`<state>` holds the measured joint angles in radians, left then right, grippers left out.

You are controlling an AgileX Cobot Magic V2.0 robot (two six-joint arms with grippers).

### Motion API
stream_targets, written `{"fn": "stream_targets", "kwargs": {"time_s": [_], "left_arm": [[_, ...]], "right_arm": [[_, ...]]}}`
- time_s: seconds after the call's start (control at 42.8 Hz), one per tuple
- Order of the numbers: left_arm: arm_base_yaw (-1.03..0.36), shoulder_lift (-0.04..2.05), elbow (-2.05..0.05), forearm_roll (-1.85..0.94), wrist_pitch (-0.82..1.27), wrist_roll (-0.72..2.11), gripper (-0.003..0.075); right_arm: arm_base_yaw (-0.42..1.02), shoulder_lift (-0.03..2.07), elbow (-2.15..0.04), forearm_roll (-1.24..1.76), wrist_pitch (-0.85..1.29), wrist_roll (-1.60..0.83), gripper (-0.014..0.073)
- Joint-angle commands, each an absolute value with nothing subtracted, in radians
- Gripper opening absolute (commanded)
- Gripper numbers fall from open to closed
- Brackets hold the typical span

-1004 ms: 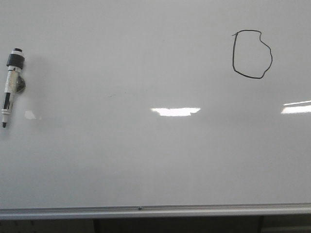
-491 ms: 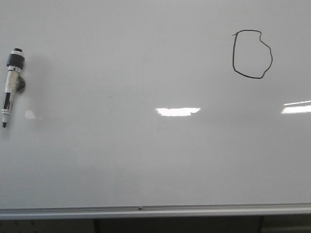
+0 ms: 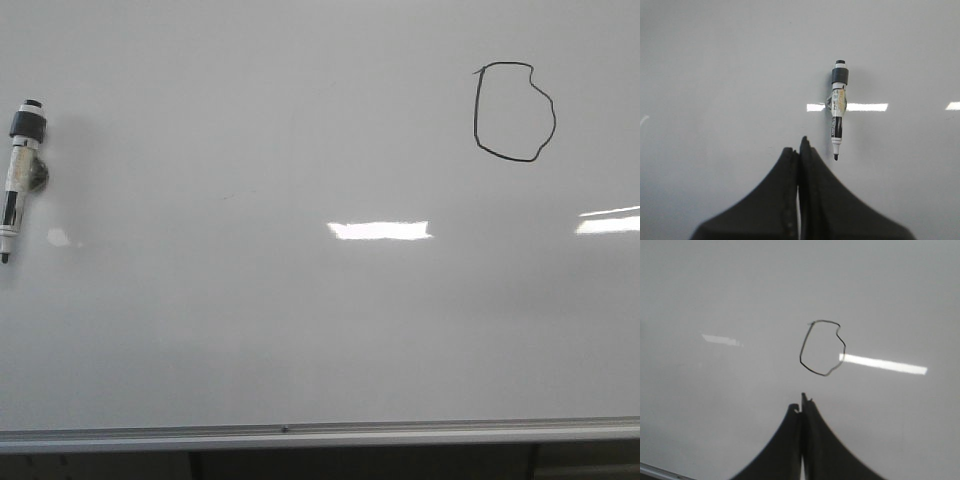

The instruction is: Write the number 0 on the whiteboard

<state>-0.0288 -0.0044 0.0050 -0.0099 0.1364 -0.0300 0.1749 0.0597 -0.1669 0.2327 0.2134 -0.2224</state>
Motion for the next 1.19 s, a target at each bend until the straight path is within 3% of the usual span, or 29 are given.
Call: {"fn": "stream_targets", "kwargs": {"time_s": [0.0,0.374,1.168], "left_arm": [[-0.033,-0.022,0.028,-0.011,0.052,-0.042,-0.002],[-0.033,-0.022,0.028,-0.011,0.052,-0.042,-0.002],[-0.033,-0.022,0.028,-0.011,0.052,-0.042,-0.002]], "right_arm": [[0.123,0.051,-0.137,0.092,0.1,-0.021,-0.0068],[-0.005,-0.027,0.028,0.045,0.14,0.007,-0.0068],[-0.005,-0.026,0.028,0.033,0.152,0.007,-0.0068]]}}
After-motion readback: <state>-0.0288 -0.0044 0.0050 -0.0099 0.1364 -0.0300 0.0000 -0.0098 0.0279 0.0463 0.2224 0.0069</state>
